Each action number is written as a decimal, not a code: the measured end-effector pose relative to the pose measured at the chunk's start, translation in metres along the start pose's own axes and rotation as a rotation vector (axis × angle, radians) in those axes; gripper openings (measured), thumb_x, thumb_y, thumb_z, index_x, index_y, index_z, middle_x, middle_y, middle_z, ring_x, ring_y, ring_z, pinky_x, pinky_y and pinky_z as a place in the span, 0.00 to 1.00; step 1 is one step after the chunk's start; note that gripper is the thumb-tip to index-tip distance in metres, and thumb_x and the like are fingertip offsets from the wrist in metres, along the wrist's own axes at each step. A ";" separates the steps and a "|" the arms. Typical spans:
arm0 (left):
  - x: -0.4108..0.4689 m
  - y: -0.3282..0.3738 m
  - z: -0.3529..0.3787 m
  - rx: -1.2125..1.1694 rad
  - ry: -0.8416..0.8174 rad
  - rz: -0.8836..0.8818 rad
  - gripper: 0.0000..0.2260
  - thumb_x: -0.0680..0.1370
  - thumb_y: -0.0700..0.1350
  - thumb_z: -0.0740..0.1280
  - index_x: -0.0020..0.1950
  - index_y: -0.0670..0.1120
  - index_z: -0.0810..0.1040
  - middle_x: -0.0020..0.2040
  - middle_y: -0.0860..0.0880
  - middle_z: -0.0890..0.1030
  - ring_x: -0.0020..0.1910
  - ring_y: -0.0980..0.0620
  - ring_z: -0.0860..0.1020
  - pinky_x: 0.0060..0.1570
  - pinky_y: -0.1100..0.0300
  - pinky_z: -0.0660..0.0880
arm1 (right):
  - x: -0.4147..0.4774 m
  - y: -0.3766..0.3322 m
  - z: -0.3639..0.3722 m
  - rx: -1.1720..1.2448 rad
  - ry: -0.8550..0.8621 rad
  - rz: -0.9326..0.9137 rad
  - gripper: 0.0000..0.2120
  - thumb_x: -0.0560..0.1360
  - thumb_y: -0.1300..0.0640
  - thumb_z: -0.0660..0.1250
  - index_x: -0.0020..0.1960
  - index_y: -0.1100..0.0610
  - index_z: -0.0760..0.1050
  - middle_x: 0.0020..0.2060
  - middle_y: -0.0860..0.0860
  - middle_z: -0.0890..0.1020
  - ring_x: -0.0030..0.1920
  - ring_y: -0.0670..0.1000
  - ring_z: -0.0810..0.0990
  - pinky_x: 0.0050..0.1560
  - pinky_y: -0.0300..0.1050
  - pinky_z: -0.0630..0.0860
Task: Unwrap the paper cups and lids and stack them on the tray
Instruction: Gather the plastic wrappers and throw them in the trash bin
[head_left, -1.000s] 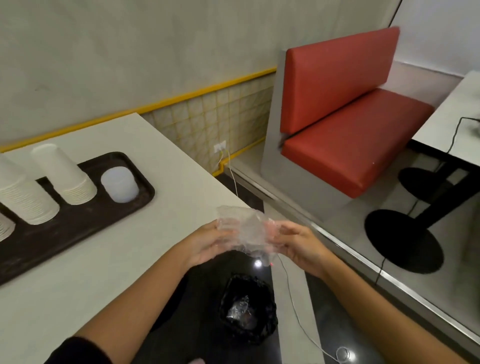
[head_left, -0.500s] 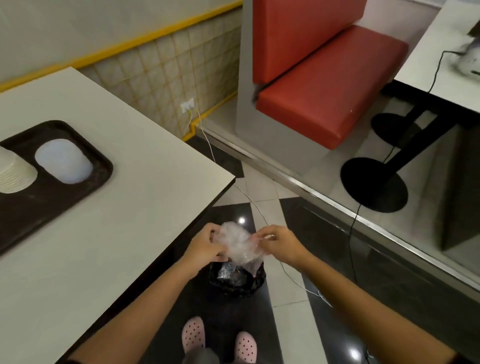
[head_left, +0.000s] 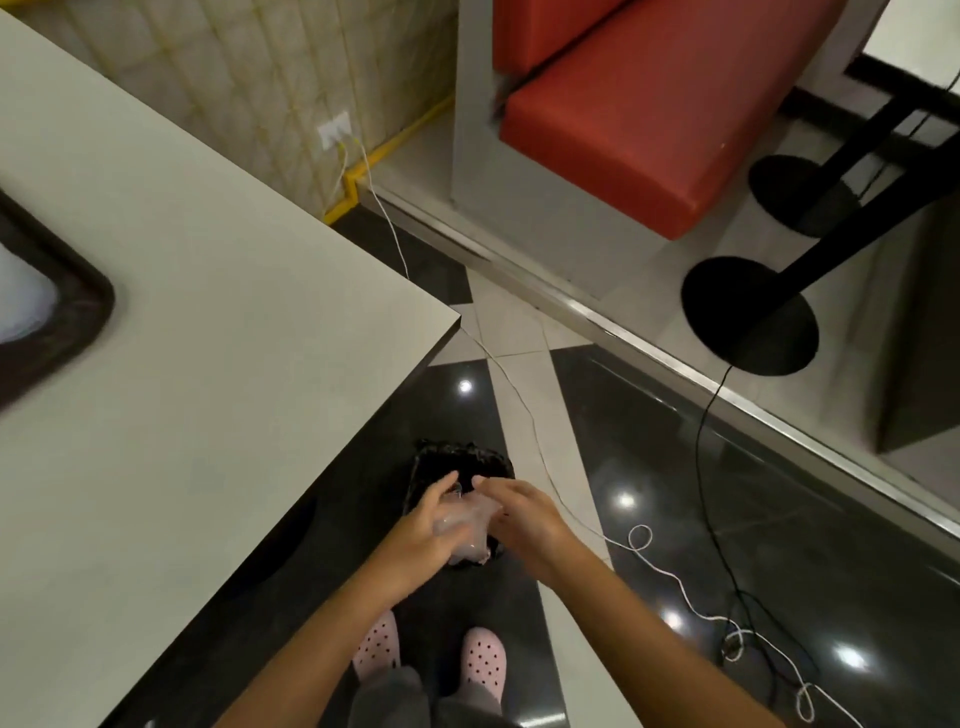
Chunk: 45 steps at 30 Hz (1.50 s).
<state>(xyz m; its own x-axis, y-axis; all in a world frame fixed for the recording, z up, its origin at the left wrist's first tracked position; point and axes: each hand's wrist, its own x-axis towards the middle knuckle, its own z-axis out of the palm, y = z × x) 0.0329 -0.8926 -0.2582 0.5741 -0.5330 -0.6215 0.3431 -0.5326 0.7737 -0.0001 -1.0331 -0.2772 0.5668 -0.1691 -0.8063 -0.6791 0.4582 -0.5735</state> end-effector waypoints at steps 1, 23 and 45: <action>0.010 -0.009 0.001 -0.109 0.021 -0.046 0.27 0.76 0.48 0.64 0.72 0.58 0.56 0.67 0.51 0.68 0.66 0.52 0.67 0.66 0.57 0.63 | 0.012 0.008 0.000 -0.022 0.009 0.015 0.16 0.71 0.58 0.72 0.56 0.62 0.75 0.54 0.62 0.80 0.55 0.61 0.80 0.56 0.53 0.77; 0.239 -0.275 -0.018 0.256 0.324 -0.427 0.21 0.78 0.41 0.63 0.71 0.42 0.65 0.63 0.39 0.74 0.61 0.40 0.74 0.63 0.47 0.70 | 0.315 0.166 -0.053 -0.803 0.297 -0.310 0.12 0.73 0.72 0.58 0.55 0.63 0.72 0.57 0.60 0.73 0.50 0.58 0.73 0.49 0.50 0.71; 0.242 -0.233 -0.011 0.379 0.369 -0.199 0.24 0.76 0.40 0.67 0.71 0.43 0.65 0.66 0.41 0.68 0.64 0.44 0.71 0.60 0.53 0.69 | 0.306 0.166 -0.054 -1.157 0.000 -0.053 0.23 0.80 0.52 0.55 0.72 0.59 0.60 0.71 0.59 0.58 0.65 0.63 0.67 0.62 0.56 0.70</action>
<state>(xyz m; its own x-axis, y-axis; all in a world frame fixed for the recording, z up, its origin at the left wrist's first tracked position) 0.1004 -0.8904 -0.5876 0.7710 -0.1692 -0.6140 0.2193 -0.8346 0.5053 0.0355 -1.0563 -0.6266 0.6070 -0.1644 -0.7775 -0.6758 -0.6216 -0.3962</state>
